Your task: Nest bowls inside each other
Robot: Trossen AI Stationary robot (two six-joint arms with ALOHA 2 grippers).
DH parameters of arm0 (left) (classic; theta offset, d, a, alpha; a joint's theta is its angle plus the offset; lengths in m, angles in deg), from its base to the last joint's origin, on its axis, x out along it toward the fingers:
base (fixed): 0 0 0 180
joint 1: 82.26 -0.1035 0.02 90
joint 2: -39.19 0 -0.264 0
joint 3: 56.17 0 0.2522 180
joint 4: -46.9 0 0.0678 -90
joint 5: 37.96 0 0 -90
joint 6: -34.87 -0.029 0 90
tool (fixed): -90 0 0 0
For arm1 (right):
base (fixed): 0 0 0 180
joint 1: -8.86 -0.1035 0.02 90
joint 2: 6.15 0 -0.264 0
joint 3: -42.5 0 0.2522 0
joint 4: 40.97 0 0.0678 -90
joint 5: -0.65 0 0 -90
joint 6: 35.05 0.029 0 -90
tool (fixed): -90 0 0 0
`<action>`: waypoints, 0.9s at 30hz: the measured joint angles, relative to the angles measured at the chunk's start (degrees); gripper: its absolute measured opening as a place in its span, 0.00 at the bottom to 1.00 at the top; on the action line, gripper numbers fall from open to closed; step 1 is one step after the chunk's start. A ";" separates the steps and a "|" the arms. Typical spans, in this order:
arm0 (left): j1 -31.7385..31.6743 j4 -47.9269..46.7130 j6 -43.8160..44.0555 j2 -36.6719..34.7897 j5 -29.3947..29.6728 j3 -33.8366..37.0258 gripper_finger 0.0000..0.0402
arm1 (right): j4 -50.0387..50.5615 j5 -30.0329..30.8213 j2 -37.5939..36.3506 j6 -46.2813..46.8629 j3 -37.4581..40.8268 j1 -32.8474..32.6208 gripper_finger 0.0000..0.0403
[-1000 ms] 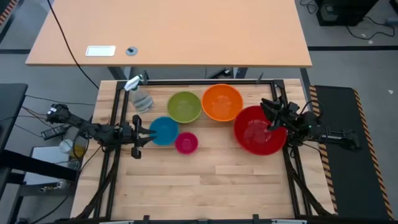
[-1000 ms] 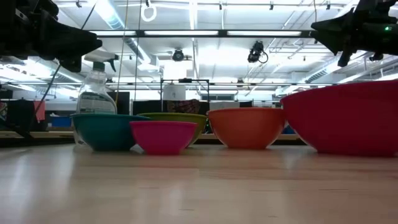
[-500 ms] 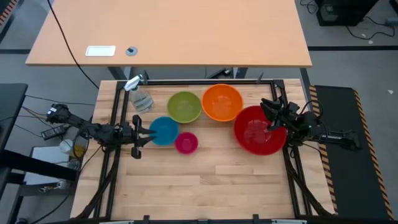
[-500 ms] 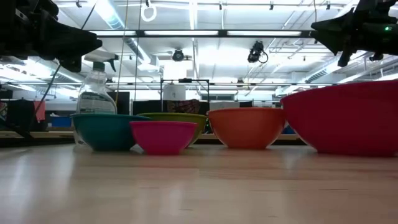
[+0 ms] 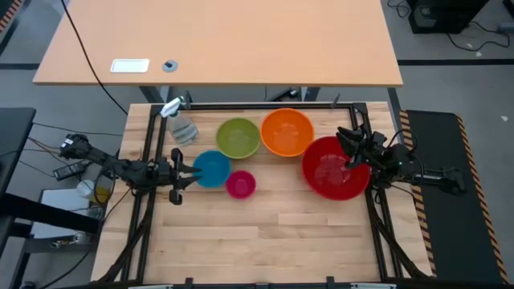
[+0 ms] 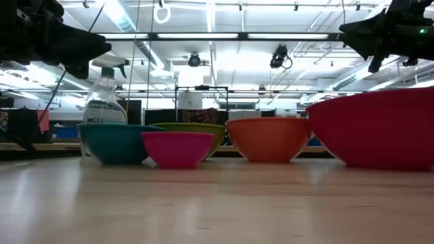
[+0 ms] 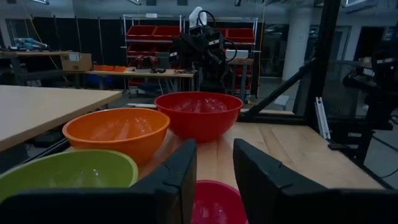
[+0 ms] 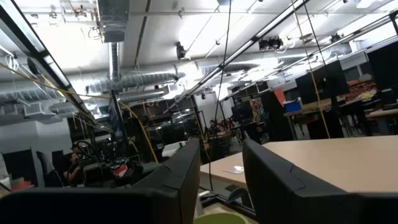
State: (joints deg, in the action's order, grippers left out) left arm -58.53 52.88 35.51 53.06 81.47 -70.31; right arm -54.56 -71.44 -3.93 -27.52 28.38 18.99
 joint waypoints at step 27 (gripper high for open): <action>-3.78 -1.62 5.38 0.15 -0.08 -8.06 0.27 | -15.91 14.28 0.64 0.42 -0.28 0.25 0.32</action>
State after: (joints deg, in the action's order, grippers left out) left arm -62.31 51.26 40.89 53.22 81.39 -78.36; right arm -70.47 -57.15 -3.29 -27.10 28.10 19.25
